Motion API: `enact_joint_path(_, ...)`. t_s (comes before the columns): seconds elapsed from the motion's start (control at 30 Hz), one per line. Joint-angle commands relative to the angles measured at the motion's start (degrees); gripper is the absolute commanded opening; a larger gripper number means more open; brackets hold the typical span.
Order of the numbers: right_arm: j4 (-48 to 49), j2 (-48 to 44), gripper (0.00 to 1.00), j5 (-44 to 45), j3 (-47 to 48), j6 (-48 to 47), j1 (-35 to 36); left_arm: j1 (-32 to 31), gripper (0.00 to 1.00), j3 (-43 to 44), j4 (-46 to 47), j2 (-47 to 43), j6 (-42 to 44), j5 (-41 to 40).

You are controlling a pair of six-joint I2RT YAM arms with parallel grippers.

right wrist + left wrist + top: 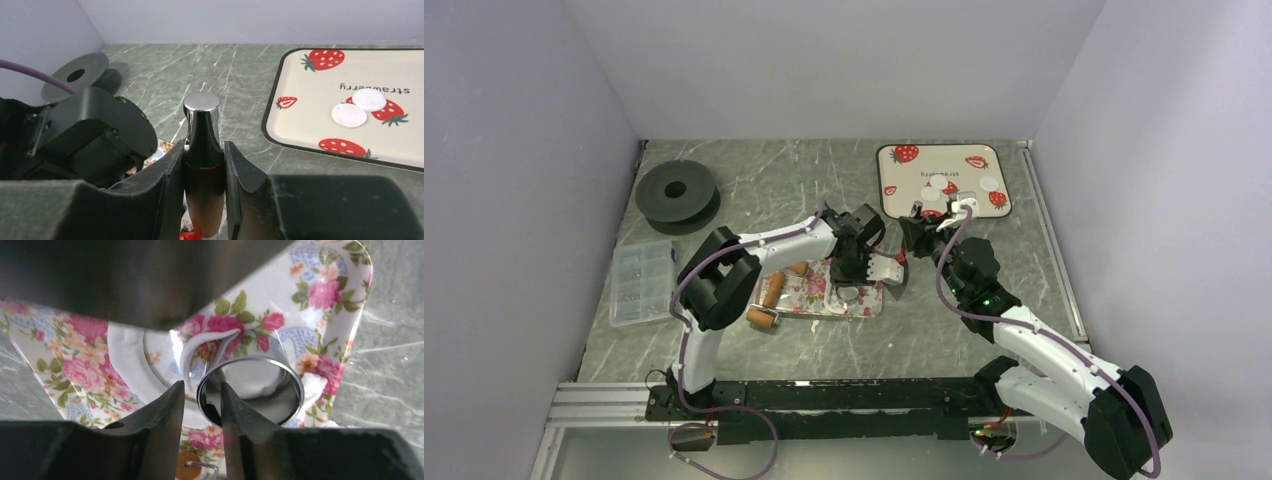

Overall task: Roll out the dumpling wrappers from the dough
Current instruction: Place the dumpling mold on the work surface.

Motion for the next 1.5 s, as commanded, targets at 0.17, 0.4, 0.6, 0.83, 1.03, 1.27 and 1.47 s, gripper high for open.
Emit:
enact_joint_path(0.17, 6.5, 1.1, 0.0, 0.4, 0.3, 1.0, -0.2, 3.0, 0.5, 9.7, -8.2, 0.0, -6.2, 6.5)
enact_joint_path(0.4, 9.1, 2.6, 0.0, 0.2, 0.0, 0.7, -0.1, 5.5, 0.51, 7.2, -7.1, -3.7, -12.4, 8.8)
enact_joint_path(0.6, 18.5, 8.2, 0.0, 0.3, -0.5, 1.7, -0.1, 11.6, 0.53, -1.4, 3.1, -9.0, -24.3, 14.2)
enact_joint_path(0.83, 25.7, 15.5, 0.0, 0.8, 0.2, 2.9, 0.6, 12.3, 0.53, -5.8, 8.1, -9.2, -29.2, 17.4)
enact_joint_path(1.03, 29.9, 20.8, 0.0, -1.8, 0.4, 4.3, 1.1, 12.4, 0.53, -6.0, 8.6, -8.2, -30.7, 18.2)
enact_joint_path(1.27, 33.5, 25.0, 0.0, -4.6, -0.2, 5.9, 1.2, 12.4, 0.5, -7.7, 10.1, -6.8, -31.5, 21.9)
enact_joint_path(1.47, 34.8, 26.7, 0.0, -6.0, -1.0, 5.9, 1.2, 12.4, 0.47, -10.0, 12.3, -7.2, -31.3, 22.6)
